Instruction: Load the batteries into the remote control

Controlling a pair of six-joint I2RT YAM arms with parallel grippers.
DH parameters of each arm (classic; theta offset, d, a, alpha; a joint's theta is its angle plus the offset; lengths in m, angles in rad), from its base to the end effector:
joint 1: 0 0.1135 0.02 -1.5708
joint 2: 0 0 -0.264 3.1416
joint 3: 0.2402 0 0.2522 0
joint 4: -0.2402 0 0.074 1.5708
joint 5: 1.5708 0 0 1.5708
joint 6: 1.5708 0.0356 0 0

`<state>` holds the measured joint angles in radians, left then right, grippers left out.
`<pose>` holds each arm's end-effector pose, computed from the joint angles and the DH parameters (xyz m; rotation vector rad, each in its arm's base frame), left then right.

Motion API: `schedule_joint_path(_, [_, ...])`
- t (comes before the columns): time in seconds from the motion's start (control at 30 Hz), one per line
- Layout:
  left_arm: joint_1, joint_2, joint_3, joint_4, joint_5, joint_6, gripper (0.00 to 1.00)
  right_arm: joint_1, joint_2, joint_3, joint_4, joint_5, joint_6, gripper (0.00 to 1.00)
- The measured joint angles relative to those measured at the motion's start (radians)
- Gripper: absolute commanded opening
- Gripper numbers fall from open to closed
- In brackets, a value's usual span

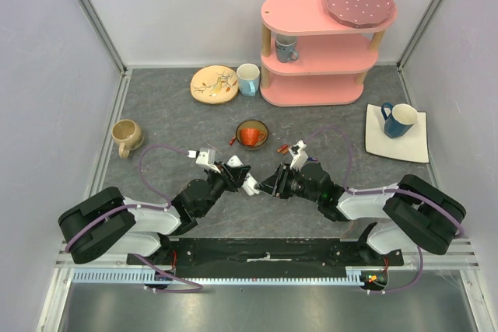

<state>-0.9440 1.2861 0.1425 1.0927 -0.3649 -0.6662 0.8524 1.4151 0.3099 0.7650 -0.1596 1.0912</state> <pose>0.1329 -0.1619 0.1633 -0.0590 1.7017 -0.9346 0.1574 0.1886 0.1459 0.1382 2.1921 1.3791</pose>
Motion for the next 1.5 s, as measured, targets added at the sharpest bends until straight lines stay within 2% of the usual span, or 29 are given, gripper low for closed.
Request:
schedule_joint_path(0.67, [0.000,0.013,0.008,-0.037,0.008,-0.037,0.02,0.000,-0.035,0.068,-0.203,0.030,-0.117,0.42])
schedule_joint_path(1.5, [0.000,0.088,0.010,-0.048,-0.009,-0.036,0.02,0.000,-0.034,0.024,-0.226,0.064,-0.126,0.42])
